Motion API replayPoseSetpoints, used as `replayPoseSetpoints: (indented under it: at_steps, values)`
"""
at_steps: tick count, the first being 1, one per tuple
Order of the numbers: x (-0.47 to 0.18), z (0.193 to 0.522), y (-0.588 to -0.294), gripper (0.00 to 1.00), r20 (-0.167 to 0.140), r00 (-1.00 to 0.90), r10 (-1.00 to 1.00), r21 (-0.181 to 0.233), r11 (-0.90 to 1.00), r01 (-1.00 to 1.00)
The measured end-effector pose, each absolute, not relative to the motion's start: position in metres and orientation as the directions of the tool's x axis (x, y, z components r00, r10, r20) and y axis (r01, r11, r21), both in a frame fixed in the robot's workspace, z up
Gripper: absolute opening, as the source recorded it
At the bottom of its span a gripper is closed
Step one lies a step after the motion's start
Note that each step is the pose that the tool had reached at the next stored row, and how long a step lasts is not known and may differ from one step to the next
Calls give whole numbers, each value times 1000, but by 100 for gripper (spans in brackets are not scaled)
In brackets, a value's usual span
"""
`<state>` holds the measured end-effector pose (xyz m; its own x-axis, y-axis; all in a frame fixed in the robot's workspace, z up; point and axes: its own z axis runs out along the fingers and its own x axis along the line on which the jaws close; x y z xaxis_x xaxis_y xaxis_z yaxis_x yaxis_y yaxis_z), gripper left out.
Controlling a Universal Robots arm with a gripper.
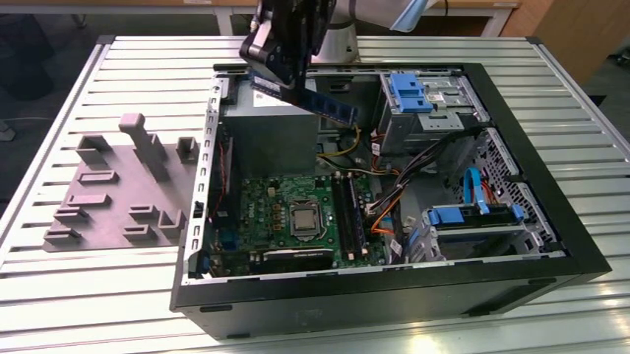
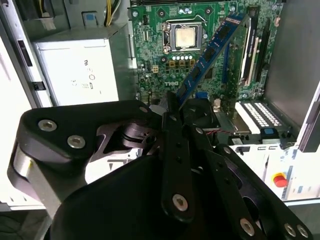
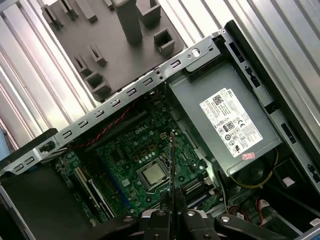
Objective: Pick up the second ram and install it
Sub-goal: 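Insert the second ram into the second slot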
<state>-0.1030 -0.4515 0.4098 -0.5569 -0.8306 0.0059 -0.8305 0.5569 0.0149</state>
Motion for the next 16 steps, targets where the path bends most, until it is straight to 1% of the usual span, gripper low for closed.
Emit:
replayPoseSetpoints:
  at_steps: [16]
  values:
    - [-103, 410, -451, 14, 6, -597, -802, 15, 597, -802]
